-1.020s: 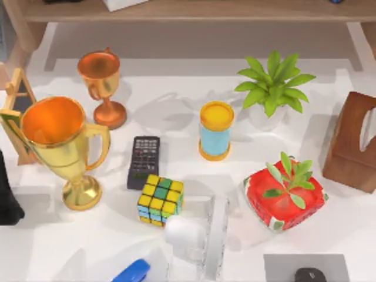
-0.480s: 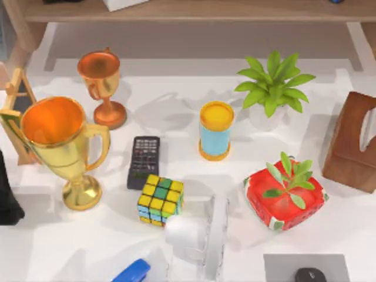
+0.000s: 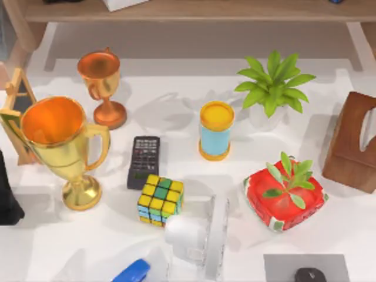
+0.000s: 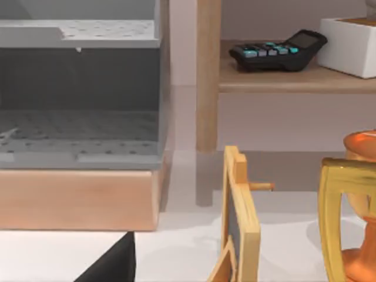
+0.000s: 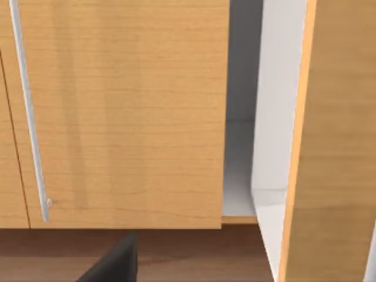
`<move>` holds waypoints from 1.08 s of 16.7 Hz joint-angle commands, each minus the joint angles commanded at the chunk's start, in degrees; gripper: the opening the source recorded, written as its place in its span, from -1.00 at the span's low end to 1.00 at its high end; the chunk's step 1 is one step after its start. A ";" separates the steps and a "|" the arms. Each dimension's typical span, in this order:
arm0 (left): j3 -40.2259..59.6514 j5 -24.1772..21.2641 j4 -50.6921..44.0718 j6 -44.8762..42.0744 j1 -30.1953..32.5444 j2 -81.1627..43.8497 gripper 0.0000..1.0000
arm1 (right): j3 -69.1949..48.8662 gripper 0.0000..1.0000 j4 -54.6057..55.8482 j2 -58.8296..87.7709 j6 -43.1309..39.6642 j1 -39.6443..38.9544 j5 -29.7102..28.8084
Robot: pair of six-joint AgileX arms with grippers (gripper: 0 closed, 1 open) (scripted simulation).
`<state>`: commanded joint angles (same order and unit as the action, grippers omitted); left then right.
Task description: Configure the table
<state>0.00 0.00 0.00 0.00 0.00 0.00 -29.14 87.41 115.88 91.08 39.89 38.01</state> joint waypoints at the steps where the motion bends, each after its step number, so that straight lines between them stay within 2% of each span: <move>1: 0.00 0.00 0.00 0.00 0.00 0.00 1.00 | 0.00 0.70 0.00 0.00 0.00 0.00 0.00; 12: 0.00 0.00 0.00 0.00 0.00 0.00 1.00 | 0.00 -0.96 0.00 0.00 0.00 0.00 0.00; 18: 0.00 0.00 0.00 0.00 0.00 0.00 1.00 | 0.00 -1.00 0.00 0.00 0.00 0.00 0.00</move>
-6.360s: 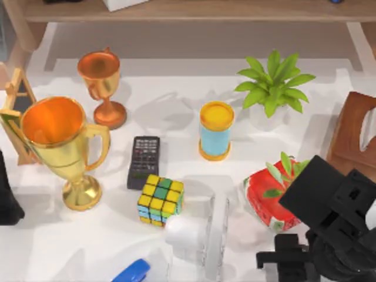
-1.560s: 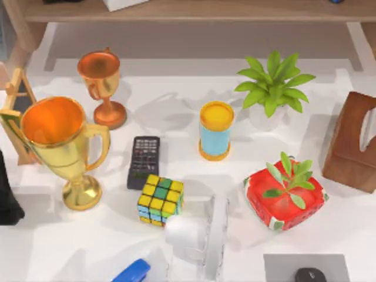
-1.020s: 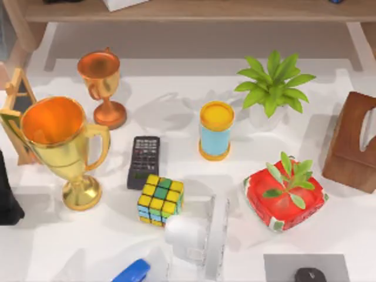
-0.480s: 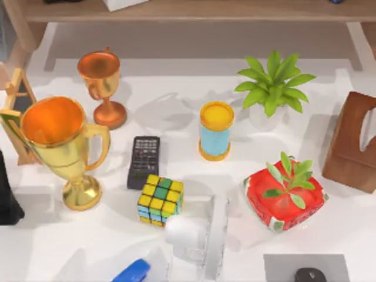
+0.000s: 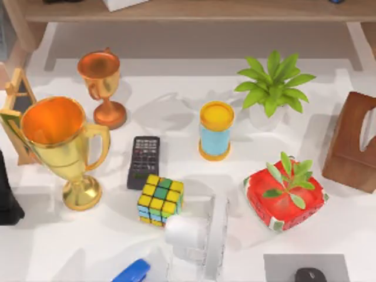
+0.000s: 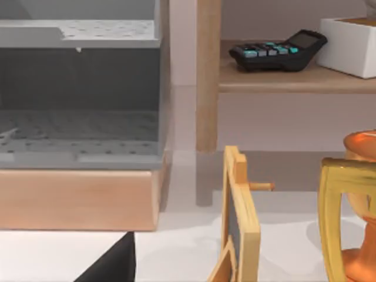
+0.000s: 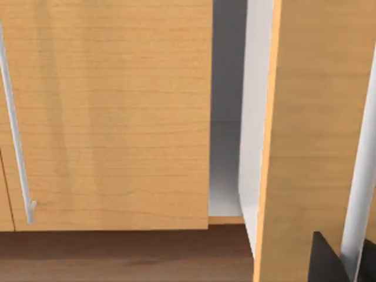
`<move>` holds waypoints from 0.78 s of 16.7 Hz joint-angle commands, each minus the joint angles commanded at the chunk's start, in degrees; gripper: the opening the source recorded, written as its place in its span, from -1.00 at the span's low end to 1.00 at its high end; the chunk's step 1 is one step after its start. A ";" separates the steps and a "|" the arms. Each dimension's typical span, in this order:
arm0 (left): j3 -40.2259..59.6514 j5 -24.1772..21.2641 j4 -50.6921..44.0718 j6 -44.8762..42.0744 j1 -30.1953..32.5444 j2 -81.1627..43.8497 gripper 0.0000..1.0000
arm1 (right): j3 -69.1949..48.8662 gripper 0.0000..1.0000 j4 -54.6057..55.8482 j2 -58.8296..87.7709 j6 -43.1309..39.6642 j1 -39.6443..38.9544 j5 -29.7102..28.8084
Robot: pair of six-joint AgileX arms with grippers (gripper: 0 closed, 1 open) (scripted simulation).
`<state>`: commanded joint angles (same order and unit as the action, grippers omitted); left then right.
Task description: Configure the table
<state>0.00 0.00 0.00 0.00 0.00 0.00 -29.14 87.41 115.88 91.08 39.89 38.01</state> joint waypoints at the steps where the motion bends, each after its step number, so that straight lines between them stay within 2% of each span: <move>1: 0.00 0.00 0.00 0.00 0.00 0.00 1.00 | 0.00 -1.00 0.00 0.00 0.00 0.00 0.00; 5: 0.00 0.00 0.00 0.00 0.00 0.00 1.00 | -0.83 -1.00 -1.00 0.93 -0.70 -0.34 -0.65; 13: 0.00 0.00 0.00 0.00 0.00 0.00 1.00 | -12.36 -1.00 -7.97 5.59 -0.69 -6.64 -6.87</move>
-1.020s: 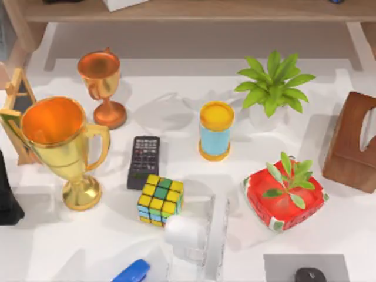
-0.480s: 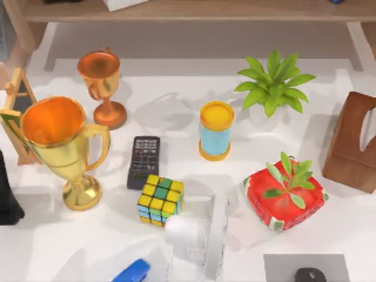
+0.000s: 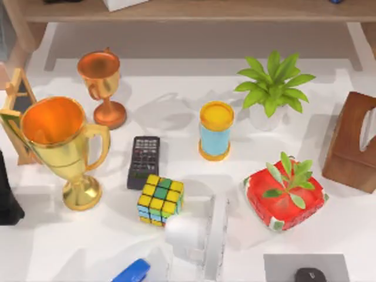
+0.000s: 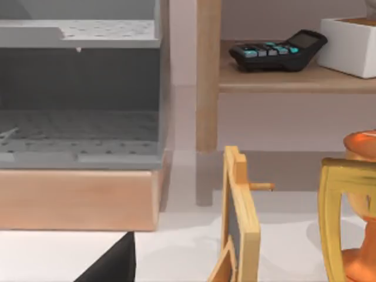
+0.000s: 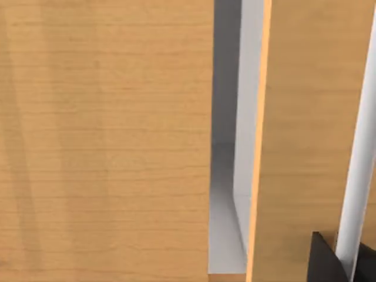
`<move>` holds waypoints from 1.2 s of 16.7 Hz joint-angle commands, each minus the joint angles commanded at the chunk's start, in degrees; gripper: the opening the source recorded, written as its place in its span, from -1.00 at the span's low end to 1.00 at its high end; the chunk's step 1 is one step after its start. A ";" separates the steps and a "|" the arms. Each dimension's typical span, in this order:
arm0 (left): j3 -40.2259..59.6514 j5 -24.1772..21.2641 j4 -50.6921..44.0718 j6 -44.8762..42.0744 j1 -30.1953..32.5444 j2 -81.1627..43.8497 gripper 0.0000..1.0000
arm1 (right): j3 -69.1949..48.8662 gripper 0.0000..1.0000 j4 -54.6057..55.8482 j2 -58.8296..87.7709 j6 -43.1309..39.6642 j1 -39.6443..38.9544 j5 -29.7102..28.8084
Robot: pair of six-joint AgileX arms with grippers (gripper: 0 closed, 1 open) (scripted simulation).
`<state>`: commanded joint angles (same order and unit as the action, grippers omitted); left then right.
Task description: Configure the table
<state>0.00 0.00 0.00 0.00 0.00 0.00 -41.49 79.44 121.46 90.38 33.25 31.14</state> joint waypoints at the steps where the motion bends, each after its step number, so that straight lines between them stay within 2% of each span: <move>1: 0.00 0.00 0.00 0.00 0.00 0.00 1.00 | -0.12 -1.00 -0.09 0.06 0.00 -0.08 -0.07; 6: 0.00 0.00 0.00 0.00 0.00 0.00 1.00 | -0.74 -1.00 -0.69 0.49 -0.22 0.11 -0.41; 14: 0.00 0.00 0.00 0.00 0.00 0.00 1.00 | -13.58 -1.00 -7.95 6.07 -0.22 -4.44 -4.90; 20: 0.00 0.00 0.00 0.00 0.00 0.00 1.00 | -14.61 -1.00 -8.78 6.65 -0.26 -4.35 -5.24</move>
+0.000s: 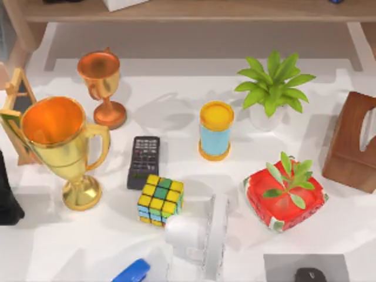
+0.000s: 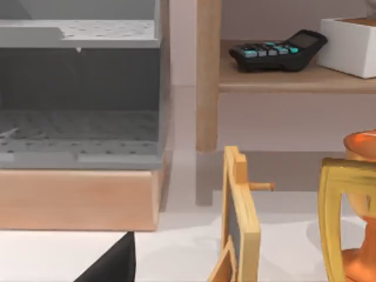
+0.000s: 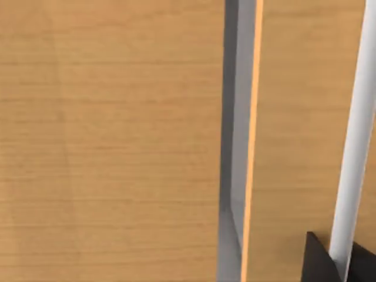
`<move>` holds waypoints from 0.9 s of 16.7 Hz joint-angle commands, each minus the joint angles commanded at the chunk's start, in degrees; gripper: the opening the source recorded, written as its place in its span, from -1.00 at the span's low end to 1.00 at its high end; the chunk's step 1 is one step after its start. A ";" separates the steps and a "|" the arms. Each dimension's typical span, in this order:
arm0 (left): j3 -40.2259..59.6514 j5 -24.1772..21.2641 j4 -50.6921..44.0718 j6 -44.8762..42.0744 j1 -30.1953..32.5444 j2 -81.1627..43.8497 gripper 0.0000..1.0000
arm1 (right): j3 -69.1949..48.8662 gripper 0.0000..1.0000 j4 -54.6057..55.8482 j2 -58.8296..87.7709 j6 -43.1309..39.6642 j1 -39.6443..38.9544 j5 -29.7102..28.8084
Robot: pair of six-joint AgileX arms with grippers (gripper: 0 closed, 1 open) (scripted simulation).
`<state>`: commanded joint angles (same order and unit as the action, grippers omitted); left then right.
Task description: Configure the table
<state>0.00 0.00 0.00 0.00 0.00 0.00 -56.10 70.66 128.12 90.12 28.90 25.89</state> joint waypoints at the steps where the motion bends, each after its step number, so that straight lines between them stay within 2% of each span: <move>1: 0.00 0.00 0.00 0.00 0.00 0.00 1.00 | -1.19 -1.00 -0.61 0.58 0.06 -0.22 -0.30; 8: 0.00 0.00 0.00 0.00 0.00 0.00 1.00 | -13.76 -1.00 -7.40 6.24 -0.04 -3.26 -3.20; 13: 0.00 0.00 0.00 0.00 0.00 0.00 1.00 | -15.27 -1.00 -8.31 6.92 -0.07 -3.63 -3.59; 15: 0.00 0.00 0.00 0.00 0.00 0.00 1.00 | -15.27 -0.70 -8.31 6.92 -0.07 -3.63 -3.59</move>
<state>0.00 0.00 0.00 0.00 0.00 0.00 -71.37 62.36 135.03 90.05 25.27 22.31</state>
